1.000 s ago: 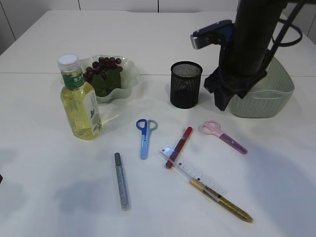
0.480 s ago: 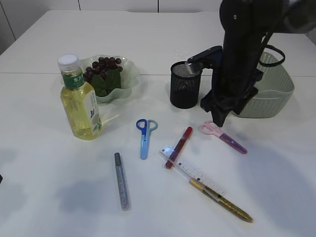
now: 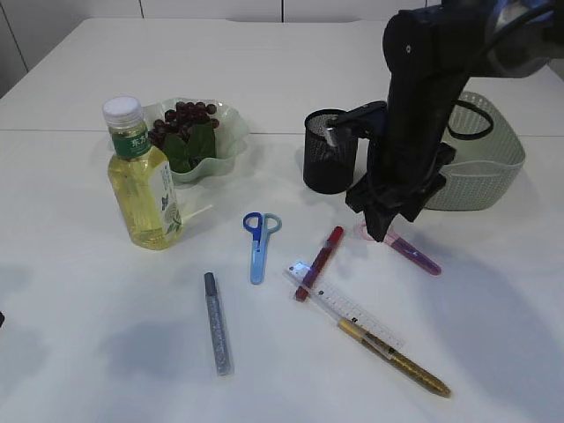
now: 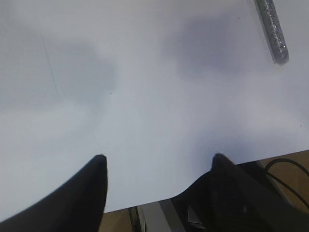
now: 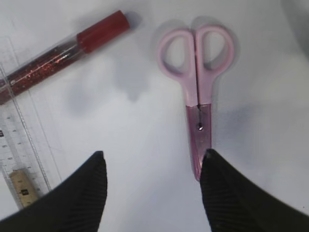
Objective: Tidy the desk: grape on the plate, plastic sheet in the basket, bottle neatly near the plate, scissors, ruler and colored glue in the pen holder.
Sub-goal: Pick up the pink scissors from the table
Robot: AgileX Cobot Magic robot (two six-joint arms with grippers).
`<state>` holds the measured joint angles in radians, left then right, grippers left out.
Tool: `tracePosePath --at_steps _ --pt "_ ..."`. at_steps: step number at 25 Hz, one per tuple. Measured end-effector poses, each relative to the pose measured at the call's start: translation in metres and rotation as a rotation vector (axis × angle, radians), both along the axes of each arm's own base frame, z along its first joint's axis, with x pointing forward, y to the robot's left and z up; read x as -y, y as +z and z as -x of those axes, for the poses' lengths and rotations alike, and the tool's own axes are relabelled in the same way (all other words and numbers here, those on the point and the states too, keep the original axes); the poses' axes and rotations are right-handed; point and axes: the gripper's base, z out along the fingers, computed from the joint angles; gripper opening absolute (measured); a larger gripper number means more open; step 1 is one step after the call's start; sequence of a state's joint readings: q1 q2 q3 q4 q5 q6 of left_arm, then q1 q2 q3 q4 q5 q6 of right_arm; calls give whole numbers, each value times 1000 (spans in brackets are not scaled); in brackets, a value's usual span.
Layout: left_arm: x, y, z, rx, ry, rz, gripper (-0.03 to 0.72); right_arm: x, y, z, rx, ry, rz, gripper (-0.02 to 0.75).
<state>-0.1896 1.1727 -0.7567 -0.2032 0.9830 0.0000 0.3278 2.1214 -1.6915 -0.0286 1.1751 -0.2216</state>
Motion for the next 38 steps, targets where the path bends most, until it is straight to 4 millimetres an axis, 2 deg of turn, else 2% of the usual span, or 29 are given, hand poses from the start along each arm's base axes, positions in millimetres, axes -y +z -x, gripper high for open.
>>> tracePosePath --at_steps 16,27,38 --pt "0 0 0 0 0 0 486 -2 -32 -2 -84 9 20 479" --pt "0 0 0 0 0 0 485 10 -33 -8 -64 2 23 478" --pt "0 0 0 0 0 0 485 9 -33 -14 -2 34 9 478"
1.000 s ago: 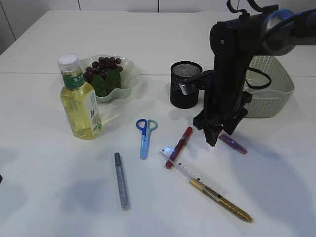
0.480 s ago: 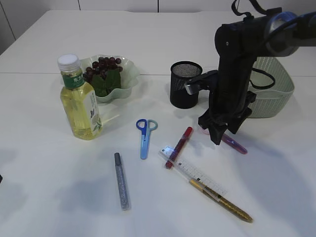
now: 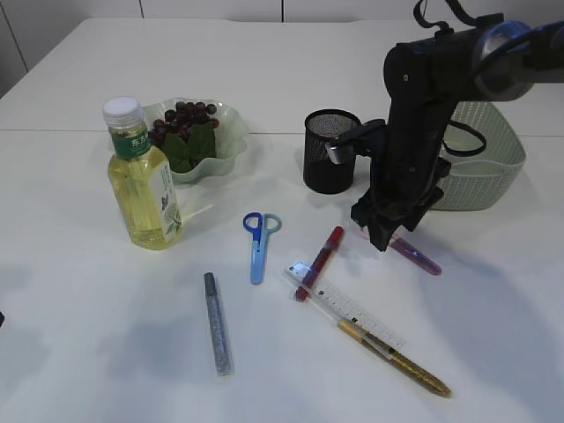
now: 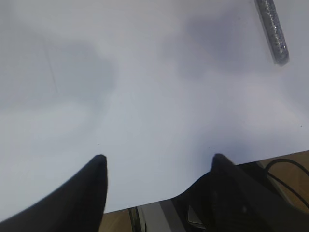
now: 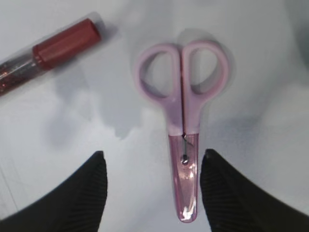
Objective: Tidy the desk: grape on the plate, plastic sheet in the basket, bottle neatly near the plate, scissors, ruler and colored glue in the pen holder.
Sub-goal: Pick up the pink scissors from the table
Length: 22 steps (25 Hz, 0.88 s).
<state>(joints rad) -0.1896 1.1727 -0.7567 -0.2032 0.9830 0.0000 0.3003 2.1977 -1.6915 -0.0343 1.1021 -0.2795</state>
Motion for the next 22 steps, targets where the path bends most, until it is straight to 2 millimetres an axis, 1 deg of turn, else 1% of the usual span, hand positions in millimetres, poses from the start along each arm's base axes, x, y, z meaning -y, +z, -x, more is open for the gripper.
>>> tracePosePath --at_steps 3,10,22 --pt "0 0 0 0 0 0 485 3 0 -1 6 -4 0 478" --pt "0 0 0 0 0 0 485 3 -2 -2 6 0 2 478" --pt "0 0 0 0 0 0 485 3 -14 -3 -17 5 9 479"
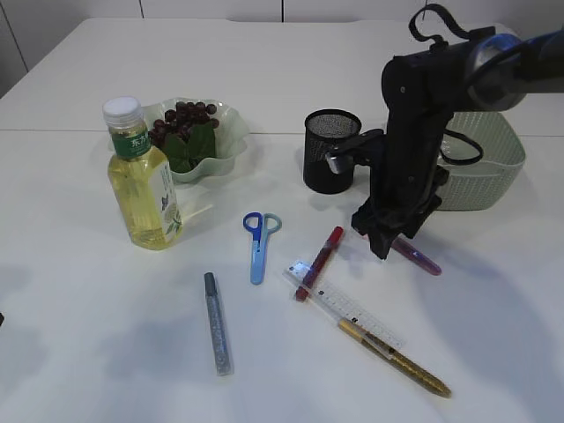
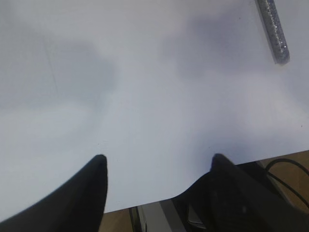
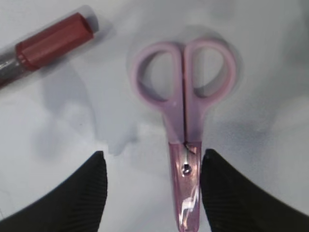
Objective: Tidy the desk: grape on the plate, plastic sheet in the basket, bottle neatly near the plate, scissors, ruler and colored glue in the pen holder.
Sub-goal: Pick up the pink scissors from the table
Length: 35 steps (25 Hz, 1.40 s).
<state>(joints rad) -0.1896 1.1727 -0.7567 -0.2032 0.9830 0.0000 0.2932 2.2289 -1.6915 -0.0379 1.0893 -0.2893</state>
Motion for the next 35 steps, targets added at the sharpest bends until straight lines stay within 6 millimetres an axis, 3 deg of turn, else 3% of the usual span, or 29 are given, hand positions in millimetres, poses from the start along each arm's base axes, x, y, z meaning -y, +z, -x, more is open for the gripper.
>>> tracePosePath --at_steps 6,27,30,35 --pt "0 0 0 0 0 0 485 1 -10 -1 -17 4 5 479" --pt "0 0 0 0 -1 -3 484 5 -17 -6 0 7 7 477" --pt "0 0 0 0 -1 -3 484 4 -17 -6 -3 15 -3 433" --pt "0 0 0 0 -2 -5 484 3 -18 -5 -11 10 -17 267"
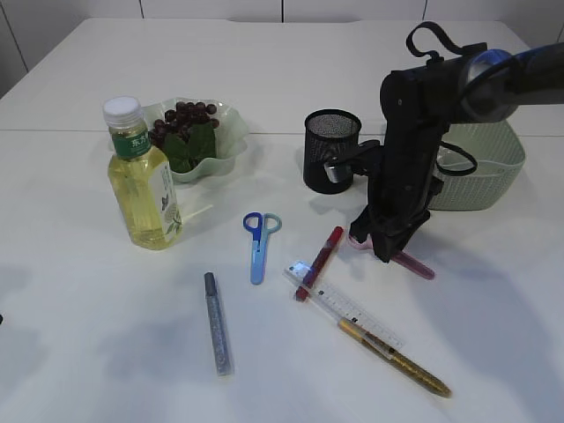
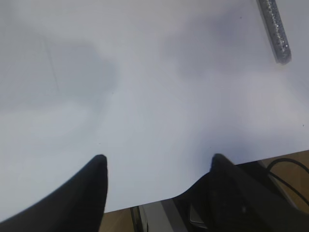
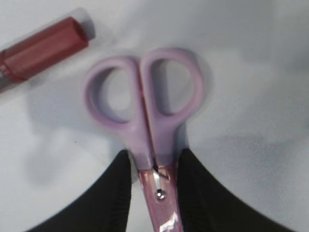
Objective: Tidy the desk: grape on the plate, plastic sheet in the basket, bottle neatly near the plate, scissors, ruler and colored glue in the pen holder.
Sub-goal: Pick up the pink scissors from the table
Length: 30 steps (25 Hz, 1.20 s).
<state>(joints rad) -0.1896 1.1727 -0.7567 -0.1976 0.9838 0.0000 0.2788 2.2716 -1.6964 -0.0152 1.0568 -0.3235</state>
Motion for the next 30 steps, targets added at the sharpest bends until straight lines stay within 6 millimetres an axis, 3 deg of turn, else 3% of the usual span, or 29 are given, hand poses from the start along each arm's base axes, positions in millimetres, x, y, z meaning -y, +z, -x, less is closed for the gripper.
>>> tracePosePath --at_steps 6,30 --pt "0 0 0 0 0 0 480 0 -1 0 -3 1 -3 195" --pt "0 0 0 0 0 0 478 -3 0 6 -71 -23 -37 167"
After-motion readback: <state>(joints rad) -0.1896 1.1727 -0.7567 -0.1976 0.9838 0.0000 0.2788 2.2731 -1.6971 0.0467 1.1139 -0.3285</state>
